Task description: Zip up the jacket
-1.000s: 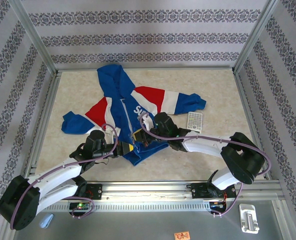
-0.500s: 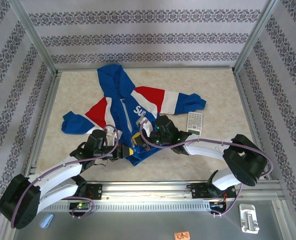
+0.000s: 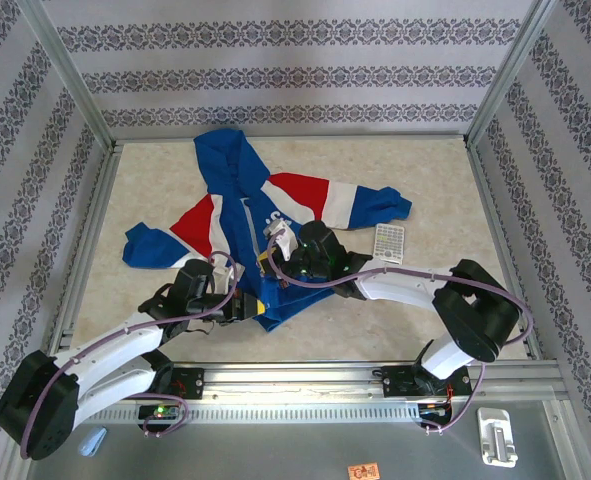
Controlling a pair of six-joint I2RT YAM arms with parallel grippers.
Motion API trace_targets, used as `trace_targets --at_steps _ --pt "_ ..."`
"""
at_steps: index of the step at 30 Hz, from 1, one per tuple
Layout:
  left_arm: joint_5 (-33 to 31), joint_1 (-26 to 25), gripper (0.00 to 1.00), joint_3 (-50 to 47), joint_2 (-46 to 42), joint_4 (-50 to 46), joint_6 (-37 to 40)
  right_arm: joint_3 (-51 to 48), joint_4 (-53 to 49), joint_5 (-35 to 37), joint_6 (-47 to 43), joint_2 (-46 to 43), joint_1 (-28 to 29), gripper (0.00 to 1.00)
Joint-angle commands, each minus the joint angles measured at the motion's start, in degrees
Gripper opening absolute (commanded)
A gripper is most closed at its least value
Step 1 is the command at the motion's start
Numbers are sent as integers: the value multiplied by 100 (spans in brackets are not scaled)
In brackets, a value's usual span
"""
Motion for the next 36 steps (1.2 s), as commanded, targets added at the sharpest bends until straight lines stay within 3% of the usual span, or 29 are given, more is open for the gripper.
trace_targets --at_steps 1,12,36 --pt "190 40 0 120 -126 -593 222 323 192 353 47 98 -170 0" --pt "33 40 0 221 -365 -1105 389 946 -76 290 129 567 -451 0" --pt "-214 35 0 212 -424 -1125 330 2686 -223 -237 138 2198 -1041 0"
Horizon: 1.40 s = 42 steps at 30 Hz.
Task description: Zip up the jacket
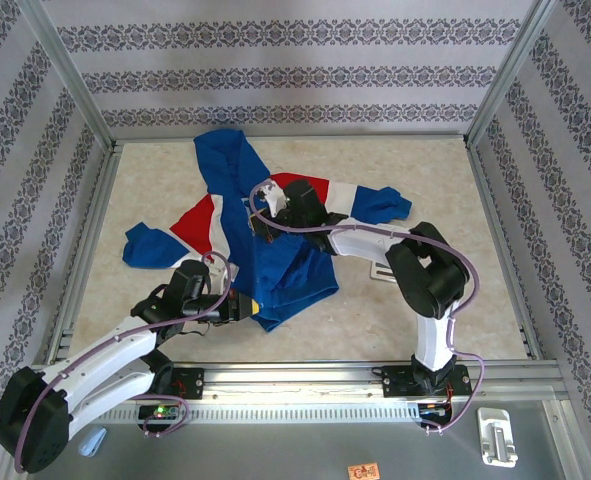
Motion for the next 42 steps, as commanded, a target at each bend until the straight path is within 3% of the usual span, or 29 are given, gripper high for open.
trace_targets --at_steps 1,20,42 --pt "174 2 0 74 57 -272 95 397 211 57 53 193 -165 0" --pt "175 5 0 -93 2 42 -41 2389 -593 -110 -13 1478 -404 0" --pt "283 2 0 -145 -117 -69 28 4251 -1060 169 -119 2597 -589 0"
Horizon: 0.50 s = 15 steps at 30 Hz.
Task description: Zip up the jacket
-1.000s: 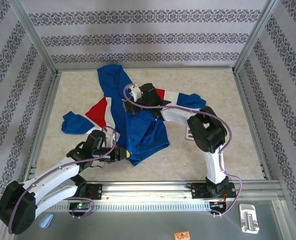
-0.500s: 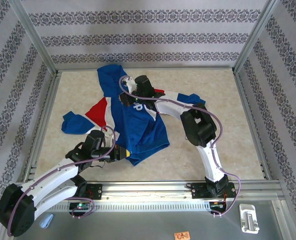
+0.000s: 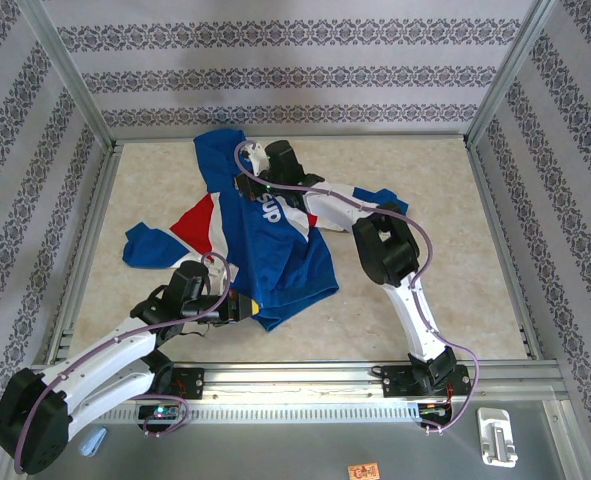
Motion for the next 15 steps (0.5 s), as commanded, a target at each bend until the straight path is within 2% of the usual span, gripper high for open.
trace_targets --at_steps 1,15 --pt "288 5 0 -97 -36 -118 79 488 140 257 -99 196 -144 0" --pt "390 4 0 -229 113 -103 114 1881 -135 375 27 1022 -313 0"
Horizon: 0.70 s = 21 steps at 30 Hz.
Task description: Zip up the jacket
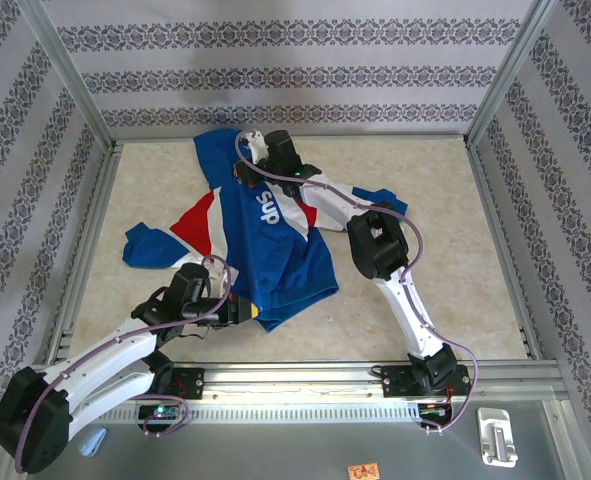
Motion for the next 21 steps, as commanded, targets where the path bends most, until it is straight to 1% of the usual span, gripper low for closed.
trace_targets --at_steps 1,8,12,14,21 --pt "348 5 0 -100 98 -109 107 548 168 249 52 233 -161 0" --pt "356 0 0 -100 343 11 159 1319 -77 222 150 651 -197 0" --pt "356 9 0 -22 535 29 257 1358 -114 153 232 623 -208 0" --pt "352 11 0 9 663 73 278 1167 -90 143 247 487 -197 0" --pt "246 40 0 181 979 114 392 -32 108 270 264 -316 -188 0"
